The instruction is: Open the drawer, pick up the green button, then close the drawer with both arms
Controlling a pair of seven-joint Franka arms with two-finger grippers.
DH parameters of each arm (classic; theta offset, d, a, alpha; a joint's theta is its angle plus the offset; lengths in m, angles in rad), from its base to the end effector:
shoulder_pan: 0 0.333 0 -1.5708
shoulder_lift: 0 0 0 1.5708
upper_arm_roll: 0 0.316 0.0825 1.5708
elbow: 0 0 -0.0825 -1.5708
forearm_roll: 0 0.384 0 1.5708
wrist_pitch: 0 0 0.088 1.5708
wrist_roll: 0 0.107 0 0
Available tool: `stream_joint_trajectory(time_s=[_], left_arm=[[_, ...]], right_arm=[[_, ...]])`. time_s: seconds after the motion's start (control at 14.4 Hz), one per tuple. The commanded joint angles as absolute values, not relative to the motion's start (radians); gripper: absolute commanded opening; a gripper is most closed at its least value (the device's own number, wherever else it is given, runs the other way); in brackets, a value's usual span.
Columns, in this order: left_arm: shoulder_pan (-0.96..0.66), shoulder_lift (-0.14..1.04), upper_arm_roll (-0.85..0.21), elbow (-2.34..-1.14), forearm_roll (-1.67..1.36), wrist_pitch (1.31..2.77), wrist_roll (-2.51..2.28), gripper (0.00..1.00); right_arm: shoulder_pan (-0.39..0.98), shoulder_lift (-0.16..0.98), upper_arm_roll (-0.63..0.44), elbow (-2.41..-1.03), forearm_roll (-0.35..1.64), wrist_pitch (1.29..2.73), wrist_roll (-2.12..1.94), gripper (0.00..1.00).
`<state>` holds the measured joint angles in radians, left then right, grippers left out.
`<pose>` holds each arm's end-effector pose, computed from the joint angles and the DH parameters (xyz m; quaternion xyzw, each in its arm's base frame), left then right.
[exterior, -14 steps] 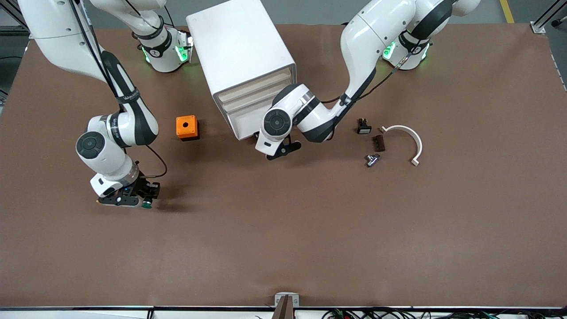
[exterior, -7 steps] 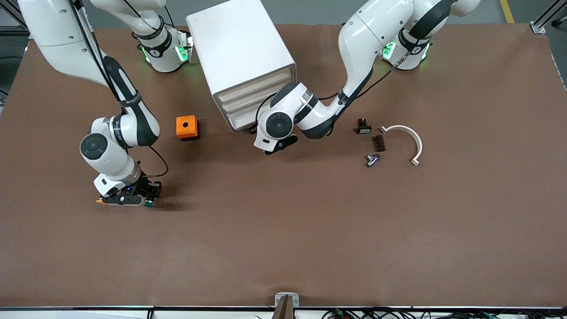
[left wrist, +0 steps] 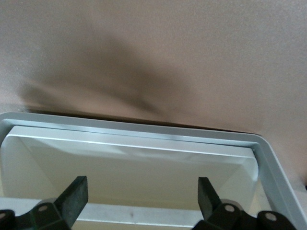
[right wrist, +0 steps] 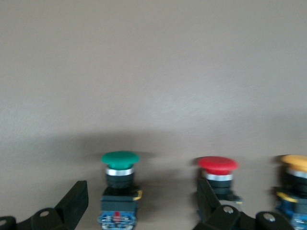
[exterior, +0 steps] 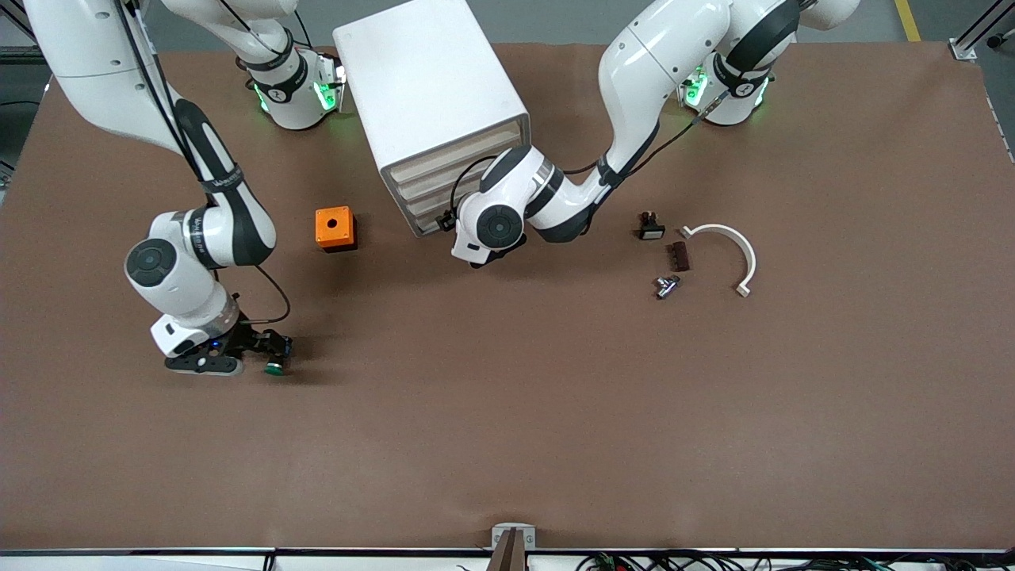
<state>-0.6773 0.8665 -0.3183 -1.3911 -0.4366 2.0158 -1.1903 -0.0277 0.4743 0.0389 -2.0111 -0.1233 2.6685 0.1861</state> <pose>0.4040 -0.5875 0.2024 0.9155 0.2411 -0.3181 0.0500 0.6232 0.0097 0.2335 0.9948 -0.0379 0.0938 0.0152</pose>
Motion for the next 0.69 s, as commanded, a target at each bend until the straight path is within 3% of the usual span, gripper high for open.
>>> stream_joint_trajectory(time_s=[0.0,0.62], left_arm=[[-0.686,0.862,-0.324,-1.393,-0.482,2.023,-1.181,1.0],[-0.666,0.824,-0.284,-1.382,-0.407,2.025,-1.19,1.0]], right_arm=[[-0.061,0.385,0.064,-2.016,-0.112,2.555,0.163,1.0],[-0.077,0.164,0.064,-1.947,0.015,2.209,0.048,1.0]])
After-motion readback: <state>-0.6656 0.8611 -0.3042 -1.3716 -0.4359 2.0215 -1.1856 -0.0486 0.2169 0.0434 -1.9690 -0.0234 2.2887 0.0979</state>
